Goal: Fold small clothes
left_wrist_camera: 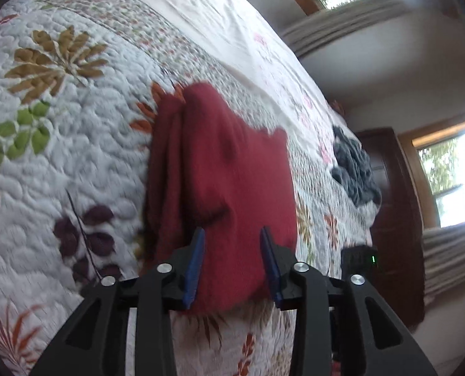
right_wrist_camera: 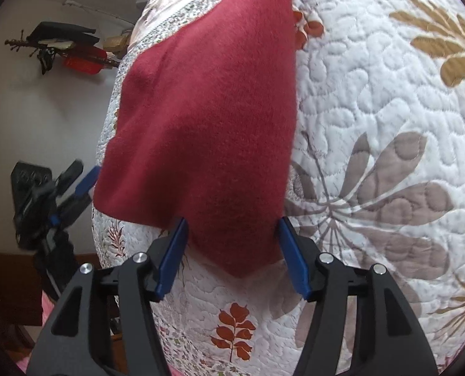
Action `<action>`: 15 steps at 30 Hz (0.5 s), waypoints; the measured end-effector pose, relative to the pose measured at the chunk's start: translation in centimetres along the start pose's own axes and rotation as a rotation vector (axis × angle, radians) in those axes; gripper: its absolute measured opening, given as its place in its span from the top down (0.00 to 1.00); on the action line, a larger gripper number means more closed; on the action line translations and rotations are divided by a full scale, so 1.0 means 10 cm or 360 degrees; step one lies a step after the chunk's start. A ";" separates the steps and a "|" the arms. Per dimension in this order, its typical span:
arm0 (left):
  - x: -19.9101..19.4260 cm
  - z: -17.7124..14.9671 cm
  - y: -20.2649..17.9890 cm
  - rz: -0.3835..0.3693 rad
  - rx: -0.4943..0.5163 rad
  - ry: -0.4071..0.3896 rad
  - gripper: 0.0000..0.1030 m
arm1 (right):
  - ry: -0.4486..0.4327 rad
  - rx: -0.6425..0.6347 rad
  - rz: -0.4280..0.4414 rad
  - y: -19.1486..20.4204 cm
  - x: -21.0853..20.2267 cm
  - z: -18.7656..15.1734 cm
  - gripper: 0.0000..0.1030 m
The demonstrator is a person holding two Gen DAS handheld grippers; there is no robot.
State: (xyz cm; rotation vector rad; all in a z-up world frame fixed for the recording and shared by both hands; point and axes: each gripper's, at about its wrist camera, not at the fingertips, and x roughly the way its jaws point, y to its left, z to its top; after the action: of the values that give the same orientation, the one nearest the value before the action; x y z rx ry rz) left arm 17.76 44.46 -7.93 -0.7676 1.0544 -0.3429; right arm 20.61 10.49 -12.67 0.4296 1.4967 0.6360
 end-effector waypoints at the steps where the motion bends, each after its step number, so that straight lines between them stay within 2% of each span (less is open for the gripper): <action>1: 0.03 -0.04 -0.03 0.0031 0.0033 0.0010 0.64 | 0.0015 0.0016 -0.0005 -0.01 0.04 0.00 0.42; 2: 0.06 -0.05 -0.05 0.0075 0.0061 0.0012 0.65 | 0.0041 0.0041 -0.0011 -0.03 0.09 0.00 0.43; 3: 0.10 -0.07 -0.05 0.0143 0.0084 0.0020 0.66 | 0.0062 0.0061 -0.0014 -0.05 0.14 0.01 0.53; 4: 0.15 -0.07 -0.03 0.0164 0.0078 0.0034 0.68 | 0.0084 0.0081 -0.0006 -0.08 0.17 0.02 0.59; 6: 0.23 -0.07 0.05 0.0199 0.0050 0.0064 0.83 | 0.0097 0.0077 0.0024 -0.09 0.14 0.02 0.79; 9: 0.32 -0.08 0.12 0.0278 0.0077 0.0098 0.87 | 0.0080 0.0037 0.0092 -0.06 -0.05 0.03 0.84; 12: 0.34 -0.12 0.15 0.0281 0.0098 0.0111 0.88 | 0.0081 -0.0031 0.0039 -0.06 -0.16 0.00 0.85; 15: 0.44 -0.17 0.22 0.0323 0.0115 0.0143 0.88 | 0.0140 -0.0014 -0.0076 -0.15 0.02 -0.05 0.85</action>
State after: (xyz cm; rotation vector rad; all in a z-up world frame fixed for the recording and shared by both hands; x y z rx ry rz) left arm 18.10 42.71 -12.79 -0.5791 1.1875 -0.2416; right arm 20.30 9.42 -13.82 0.3619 1.5827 0.6301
